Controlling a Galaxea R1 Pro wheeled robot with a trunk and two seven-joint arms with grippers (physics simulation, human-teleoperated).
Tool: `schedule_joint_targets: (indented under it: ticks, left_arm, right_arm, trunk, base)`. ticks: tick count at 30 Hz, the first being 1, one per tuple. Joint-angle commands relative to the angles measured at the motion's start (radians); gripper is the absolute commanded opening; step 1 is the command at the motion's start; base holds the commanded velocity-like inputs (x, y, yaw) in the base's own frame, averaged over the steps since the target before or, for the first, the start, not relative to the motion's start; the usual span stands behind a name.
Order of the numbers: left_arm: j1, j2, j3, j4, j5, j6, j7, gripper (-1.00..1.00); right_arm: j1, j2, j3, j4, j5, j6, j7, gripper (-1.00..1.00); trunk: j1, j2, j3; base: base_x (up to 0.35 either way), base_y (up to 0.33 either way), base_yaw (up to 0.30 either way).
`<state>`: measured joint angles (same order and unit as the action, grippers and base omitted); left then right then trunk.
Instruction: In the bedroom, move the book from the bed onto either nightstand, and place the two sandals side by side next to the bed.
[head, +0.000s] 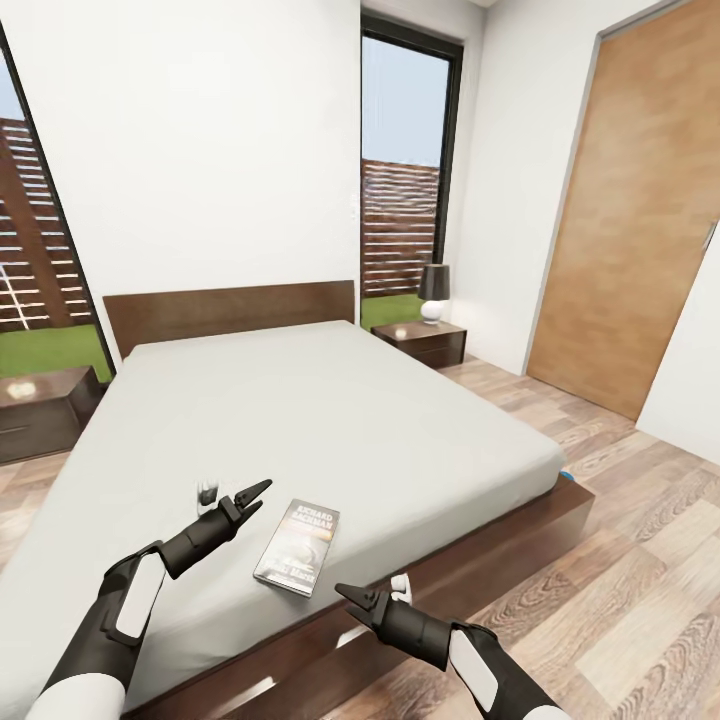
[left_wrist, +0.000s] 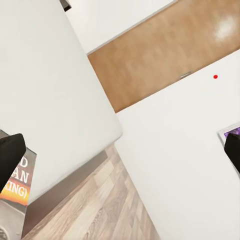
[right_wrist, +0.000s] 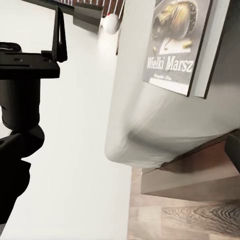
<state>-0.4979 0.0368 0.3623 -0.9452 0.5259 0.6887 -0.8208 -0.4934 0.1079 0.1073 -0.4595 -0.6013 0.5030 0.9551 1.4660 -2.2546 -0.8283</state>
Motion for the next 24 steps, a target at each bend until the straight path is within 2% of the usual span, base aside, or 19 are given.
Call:
schedule_joint_targets:
  ticks: [1, 14, 24]
  left_arm:
    - [-0.001, 0.0, 0.001, 0.0, 0.003, 0.006, -0.001, 1.0]
    - [-0.001, 0.0, 0.001, 0.0, 0.003, 0.006, -0.001, 1.0]
    - [-0.001, 0.0, 0.001, 0.0, 0.003, 0.006, -0.001, 1.0]
  right_arm:
    - [-0.001, 0.0, 0.003, 0.0, -0.009, 0.008, -0.001, 1.0]
    - [-0.001, 0.0, 0.003, 0.001, -0.009, 0.008, -0.001, 1.0]
    - [-0.001, 0.0, 0.002, -0.001, -0.009, 0.008, -0.001, 1.0]
  trunk:
    - [0.0, 0.0, -0.001]
    - [0.0, 0.0, -0.001]
    - [0.0, 0.0, -0.001]
  base:
    - [0.0, 0.0, 0.057]
    - [0.0, 0.0, 0.218]
    - [0.045, -0.041, 0.039]
